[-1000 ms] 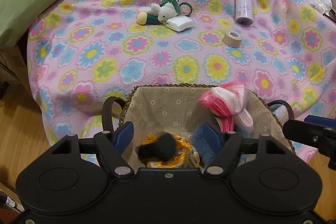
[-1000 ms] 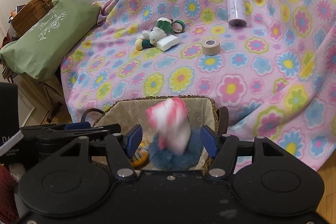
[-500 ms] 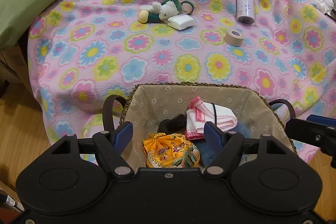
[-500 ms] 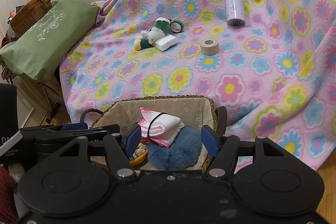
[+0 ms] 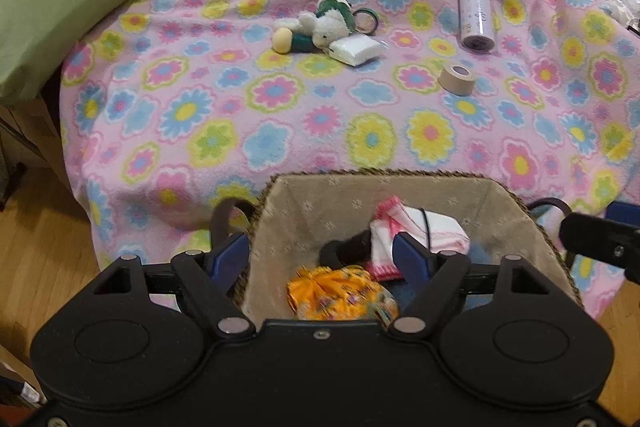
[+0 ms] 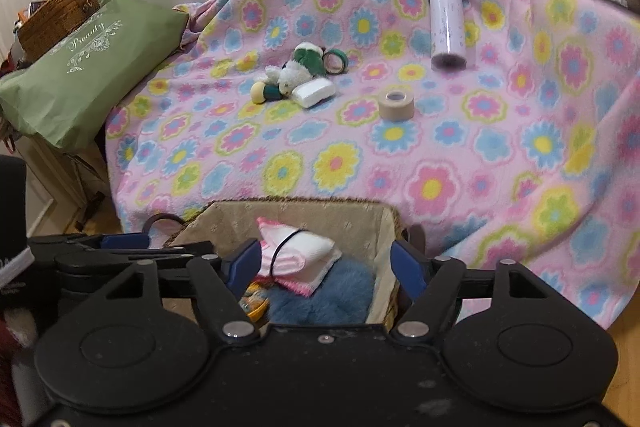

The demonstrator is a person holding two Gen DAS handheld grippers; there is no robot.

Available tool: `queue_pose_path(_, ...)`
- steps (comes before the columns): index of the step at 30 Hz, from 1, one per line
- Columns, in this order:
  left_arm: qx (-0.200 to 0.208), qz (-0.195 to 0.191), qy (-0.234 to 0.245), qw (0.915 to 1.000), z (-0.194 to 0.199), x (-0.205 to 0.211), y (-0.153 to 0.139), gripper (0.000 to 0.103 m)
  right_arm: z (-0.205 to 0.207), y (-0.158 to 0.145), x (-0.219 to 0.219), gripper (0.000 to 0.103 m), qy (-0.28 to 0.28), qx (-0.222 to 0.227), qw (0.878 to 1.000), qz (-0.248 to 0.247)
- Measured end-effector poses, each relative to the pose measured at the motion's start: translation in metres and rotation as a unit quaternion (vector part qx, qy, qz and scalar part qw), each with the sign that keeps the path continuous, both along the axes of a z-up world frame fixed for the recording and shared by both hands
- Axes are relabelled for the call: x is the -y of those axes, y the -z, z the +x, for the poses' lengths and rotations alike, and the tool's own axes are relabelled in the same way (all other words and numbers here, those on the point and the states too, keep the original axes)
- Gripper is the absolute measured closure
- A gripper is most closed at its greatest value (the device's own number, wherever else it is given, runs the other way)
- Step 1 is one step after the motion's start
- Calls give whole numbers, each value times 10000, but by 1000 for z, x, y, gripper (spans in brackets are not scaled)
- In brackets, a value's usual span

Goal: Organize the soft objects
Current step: 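Open both tools to drop the sponge stick and towel bundle into the basket, then move both open tools away from the basket back over the blanket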

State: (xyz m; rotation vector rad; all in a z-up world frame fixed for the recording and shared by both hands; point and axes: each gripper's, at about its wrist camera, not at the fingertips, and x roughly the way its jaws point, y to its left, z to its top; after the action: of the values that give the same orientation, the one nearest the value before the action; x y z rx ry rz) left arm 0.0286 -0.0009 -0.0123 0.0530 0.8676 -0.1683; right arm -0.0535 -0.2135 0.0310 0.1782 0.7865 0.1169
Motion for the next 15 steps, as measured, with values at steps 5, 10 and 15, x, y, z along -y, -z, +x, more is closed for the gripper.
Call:
queue_pose_path(5, 110, 192, -68, 9997, 15, -5, -2, 28, 17, -2, 0, 21, -49, 181, 9998, -84)
queue_pose_path(10, 164, 281, -83, 9994, 36, -11, -4, 27, 37, -1, -3, 17, -95, 311, 9990, -304)
queue_pose_path(15, 260, 495, -101, 9984, 63, -15, -3, 27, 57, 5, -1, 9, -80, 529, 9975, -461)
